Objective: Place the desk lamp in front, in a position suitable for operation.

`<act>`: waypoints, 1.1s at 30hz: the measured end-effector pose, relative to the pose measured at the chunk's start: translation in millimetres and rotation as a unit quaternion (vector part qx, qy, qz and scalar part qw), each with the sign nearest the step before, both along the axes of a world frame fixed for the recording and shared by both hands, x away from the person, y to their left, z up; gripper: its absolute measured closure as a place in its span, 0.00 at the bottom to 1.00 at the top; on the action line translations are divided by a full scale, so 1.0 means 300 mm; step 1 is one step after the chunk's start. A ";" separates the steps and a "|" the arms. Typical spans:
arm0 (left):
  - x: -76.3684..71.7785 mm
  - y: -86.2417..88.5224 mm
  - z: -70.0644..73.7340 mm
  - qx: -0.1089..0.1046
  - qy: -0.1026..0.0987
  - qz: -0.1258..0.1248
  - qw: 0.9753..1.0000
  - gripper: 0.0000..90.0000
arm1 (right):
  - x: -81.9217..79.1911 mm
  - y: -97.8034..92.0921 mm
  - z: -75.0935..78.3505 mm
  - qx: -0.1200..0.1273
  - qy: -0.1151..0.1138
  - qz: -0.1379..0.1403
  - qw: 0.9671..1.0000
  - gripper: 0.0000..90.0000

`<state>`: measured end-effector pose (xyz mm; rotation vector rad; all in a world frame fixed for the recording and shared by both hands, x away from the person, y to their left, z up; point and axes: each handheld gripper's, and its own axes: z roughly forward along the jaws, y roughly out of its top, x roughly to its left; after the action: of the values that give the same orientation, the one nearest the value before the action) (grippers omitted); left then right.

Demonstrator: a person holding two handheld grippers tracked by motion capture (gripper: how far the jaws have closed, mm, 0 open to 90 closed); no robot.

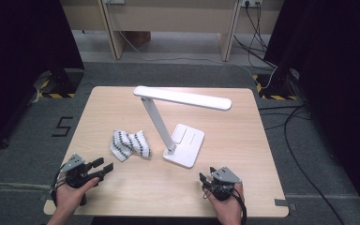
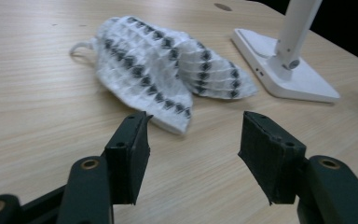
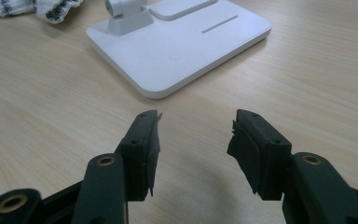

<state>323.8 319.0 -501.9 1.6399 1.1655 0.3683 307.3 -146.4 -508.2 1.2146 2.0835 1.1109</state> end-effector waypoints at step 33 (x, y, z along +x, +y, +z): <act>0.349 -0.471 0.275 -0.035 -0.057 -0.123 0.990 0.45 | 0.192 0.143 -0.022 -0.011 0.064 0.030 0.997 0.48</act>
<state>428.4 177.6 -419.3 1.6560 0.8691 0.2571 364.9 -103.6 -514.8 1.2492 2.2358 1.0591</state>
